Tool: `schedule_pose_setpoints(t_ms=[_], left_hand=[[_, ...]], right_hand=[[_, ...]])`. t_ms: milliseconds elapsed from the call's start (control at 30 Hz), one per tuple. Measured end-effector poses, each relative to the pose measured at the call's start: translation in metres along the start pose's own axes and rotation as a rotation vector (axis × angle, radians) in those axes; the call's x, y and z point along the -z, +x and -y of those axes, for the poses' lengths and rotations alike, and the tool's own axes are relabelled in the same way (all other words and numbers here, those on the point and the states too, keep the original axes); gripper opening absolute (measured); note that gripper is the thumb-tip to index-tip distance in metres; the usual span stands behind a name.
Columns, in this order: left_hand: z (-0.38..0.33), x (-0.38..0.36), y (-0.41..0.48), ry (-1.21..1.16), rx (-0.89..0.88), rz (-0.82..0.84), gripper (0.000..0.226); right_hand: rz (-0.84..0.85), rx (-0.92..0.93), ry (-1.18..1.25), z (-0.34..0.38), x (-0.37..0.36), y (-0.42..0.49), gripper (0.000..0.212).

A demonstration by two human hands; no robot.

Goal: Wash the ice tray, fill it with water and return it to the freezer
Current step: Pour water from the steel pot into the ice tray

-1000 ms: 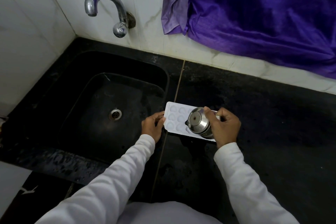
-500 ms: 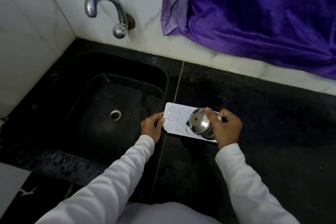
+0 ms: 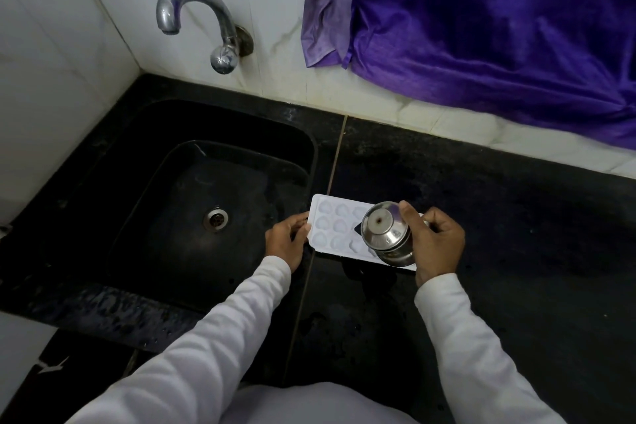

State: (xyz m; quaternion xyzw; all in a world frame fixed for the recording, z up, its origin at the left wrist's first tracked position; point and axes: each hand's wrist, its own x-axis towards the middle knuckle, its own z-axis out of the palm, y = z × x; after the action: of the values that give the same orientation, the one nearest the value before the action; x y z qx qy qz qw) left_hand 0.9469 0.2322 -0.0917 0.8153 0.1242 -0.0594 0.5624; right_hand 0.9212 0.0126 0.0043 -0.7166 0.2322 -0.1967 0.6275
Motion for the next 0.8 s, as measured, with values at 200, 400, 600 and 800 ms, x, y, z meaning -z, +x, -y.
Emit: schedule_pose_setpoints(t_ms=[200, 400, 600, 800], left_hand=[[0.002, 0.0, 0.001, 0.005, 0.005, 0.004, 0.025], [0.001, 0.0, -0.001, 0.0, -0.008, -0.004, 0.025], [0.004, -0.001, -0.001, -0.02, -0.01, -0.011, 0.025], [0.008, -0.002, 0.001, -0.016, -0.028, -0.012, 0.025]], right_hand=[[-0.039, 0.016, -0.013, -0.002, 0.006, 0.0, 0.052], [-0.031, 0.086, -0.089, -0.007, 0.014, -0.002, 0.052], [-0.042, 0.09, -0.118, -0.011, 0.022, -0.004, 0.052], [-0.057, 0.084, -0.135, -0.01, 0.025, -0.005, 0.052]])
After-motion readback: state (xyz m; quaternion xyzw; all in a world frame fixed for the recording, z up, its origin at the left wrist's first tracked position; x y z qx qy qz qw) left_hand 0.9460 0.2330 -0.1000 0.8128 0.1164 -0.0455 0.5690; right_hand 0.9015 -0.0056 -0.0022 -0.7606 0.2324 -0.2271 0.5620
